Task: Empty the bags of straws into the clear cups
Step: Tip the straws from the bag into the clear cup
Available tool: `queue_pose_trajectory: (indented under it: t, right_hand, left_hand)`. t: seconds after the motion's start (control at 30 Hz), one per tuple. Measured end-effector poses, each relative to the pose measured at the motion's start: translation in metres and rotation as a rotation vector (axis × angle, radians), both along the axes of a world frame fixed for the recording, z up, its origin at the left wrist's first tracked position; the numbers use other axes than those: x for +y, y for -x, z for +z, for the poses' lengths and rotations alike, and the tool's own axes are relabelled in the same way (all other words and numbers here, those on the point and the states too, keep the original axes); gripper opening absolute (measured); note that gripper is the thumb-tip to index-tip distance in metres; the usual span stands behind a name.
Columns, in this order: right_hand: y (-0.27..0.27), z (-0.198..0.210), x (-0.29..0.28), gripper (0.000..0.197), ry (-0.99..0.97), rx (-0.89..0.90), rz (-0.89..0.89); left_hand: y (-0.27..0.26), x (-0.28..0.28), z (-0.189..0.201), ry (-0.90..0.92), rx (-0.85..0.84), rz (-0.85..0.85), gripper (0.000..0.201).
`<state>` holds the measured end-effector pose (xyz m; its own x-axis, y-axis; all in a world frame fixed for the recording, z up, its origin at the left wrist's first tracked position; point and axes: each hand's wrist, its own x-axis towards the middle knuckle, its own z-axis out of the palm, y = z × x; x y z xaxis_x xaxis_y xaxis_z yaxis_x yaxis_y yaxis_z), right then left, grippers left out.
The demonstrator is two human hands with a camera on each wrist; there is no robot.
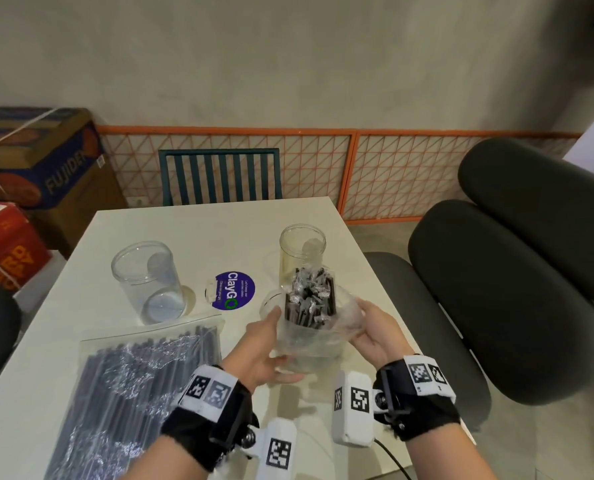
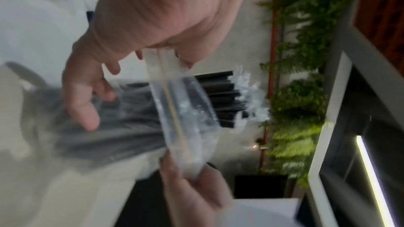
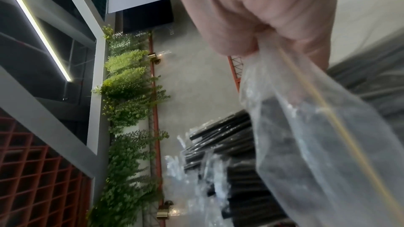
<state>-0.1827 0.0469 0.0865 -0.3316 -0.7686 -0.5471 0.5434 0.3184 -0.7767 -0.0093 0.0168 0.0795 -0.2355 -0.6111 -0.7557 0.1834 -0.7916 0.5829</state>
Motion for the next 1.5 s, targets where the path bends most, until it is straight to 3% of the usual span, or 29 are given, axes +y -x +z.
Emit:
queue_pose_trajectory:
  t: [0.1,0.2,0.27,0.37,0.43,0.57,0.7,0.8,0.87,0.97,1.03,1.1,1.17,1.23,1.3,1.4,1.5]
  right_hand:
    - [-0.004,0.002,0.001,0.038,-0.012,0.090,0.124]
    - [-0.002,0.005,0.005,0.010,-0.067,0.401,0.205]
    - [0.001,0.004,0.007,0.010,-0.079,0.485,0.192]
    - [0.003,0.002,0.005,0.019,-0.089,0.364,0.177]
    - [0.004,-0.001,0.003,0.022,-0.102,0.282,0.137]
    - [0.001,-0.006,0.002,0.033,-0.132,0.151,0.104]
    - [-0.002,-0.002,0.001,0.050,-0.195,-0.035,0.131]
    - [-0.004,0.022,0.000,0.057,-0.071,-0.090,0.257]
    - [-0.003,0.057,-0.016,0.057,0.086,-0.033,0.347]
    - [-0.001,0.103,-0.022,0.045,0.332,0.021,0.384]
    - [-0.001,0.133,-0.043,0.034,0.444,0.045,0.351]
    - [-0.008,0.152,-0.052,0.034,0.540,0.081,0.361]
    - [-0.013,0.159,-0.061,0.033,0.590,0.163,0.391]
    - [-0.017,0.162,-0.071,0.033,0.595,0.279,0.423]
    - [-0.016,0.163,-0.081,0.039,0.597,0.381,0.470]
    - [-0.010,0.165,-0.093,0.051,0.519,0.632,0.472]
    - [0.006,0.168,-0.114,0.099,0.390,0.781,0.559]
  left_hand:
    - [-0.001,-0.002,-0.001,-0.099,0.216,0.071,0.034]
    - [0.004,-0.009,-0.007,-0.058,0.253,0.148,0.030]
    - [0.007,-0.008,-0.009,-0.045,0.258,0.170,0.033]
    - [0.014,-0.006,-0.011,-0.018,0.299,0.223,0.031]
    - [0.018,-0.005,-0.009,0.036,0.327,0.162,0.035]
    - [0.023,0.001,0.004,0.095,0.174,-0.020,0.021]
    - [0.019,-0.002,0.009,0.130,0.095,-0.014,0.028]
    - [0.010,-0.014,0.025,0.164,0.030,-0.061,0.024]
    - [0.003,-0.034,0.051,0.217,0.086,-0.077,0.025]
    - [-0.002,-0.053,0.090,0.221,0.156,-0.167,0.068]
    - [0.002,-0.078,0.123,0.244,0.255,-0.277,0.079]
    - [0.004,-0.080,0.138,0.305,0.253,-0.351,0.068]
    - [0.007,-0.082,0.148,0.411,0.194,-0.306,0.047]
    - [0.003,-0.091,0.152,0.402,0.303,-0.330,0.040]
    - [0.003,-0.102,0.153,0.382,0.297,-0.275,0.056]
    - [0.004,-0.113,0.153,0.457,0.288,-0.135,0.048]
    - [0.009,-0.131,0.154,0.586,0.241,-0.151,0.042]
